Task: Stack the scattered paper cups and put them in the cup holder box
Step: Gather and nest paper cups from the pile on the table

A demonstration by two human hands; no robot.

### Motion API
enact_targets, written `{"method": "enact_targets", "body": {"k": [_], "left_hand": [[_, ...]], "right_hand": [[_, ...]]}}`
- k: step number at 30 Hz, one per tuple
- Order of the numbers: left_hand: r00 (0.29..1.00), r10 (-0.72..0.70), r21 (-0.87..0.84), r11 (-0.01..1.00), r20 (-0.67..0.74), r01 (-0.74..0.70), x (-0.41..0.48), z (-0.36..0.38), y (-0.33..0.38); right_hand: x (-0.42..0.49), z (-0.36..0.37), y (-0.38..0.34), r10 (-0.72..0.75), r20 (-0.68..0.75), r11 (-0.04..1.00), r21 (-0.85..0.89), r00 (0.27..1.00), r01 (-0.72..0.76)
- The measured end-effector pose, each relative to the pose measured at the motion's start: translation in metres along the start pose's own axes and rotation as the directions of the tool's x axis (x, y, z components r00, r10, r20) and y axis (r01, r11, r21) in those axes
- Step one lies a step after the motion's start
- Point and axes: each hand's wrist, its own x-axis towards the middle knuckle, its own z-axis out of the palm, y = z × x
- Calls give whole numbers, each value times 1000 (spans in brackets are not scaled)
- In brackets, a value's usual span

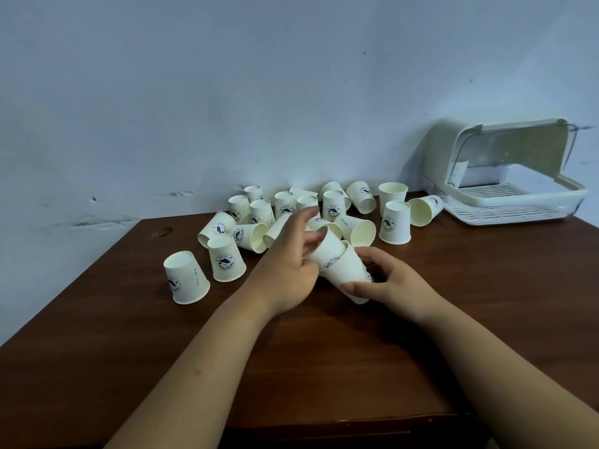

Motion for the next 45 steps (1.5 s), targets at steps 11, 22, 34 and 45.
{"method": "enact_targets", "body": {"k": [11, 22, 34, 45], "left_hand": [[972, -25, -53, 999, -233, 13, 15, 24, -24], [973, -82, 422, 891, -215, 168, 29, 39, -61], [879, -117, -272, 962, -463, -16, 39, 21, 7], [967, -150, -288, 954, -204, 87, 38, 52, -8]], "right_hand": [[0, -2, 3, -39, -120, 999, 21, 992, 42], [3, -9, 6, 4, -294, 1000, -9, 956, -7], [1, -8, 5, 0, -236, 1000, -15, 972, -3], [2, -9, 9, -39, -216, 999, -43, 976, 30]]}}
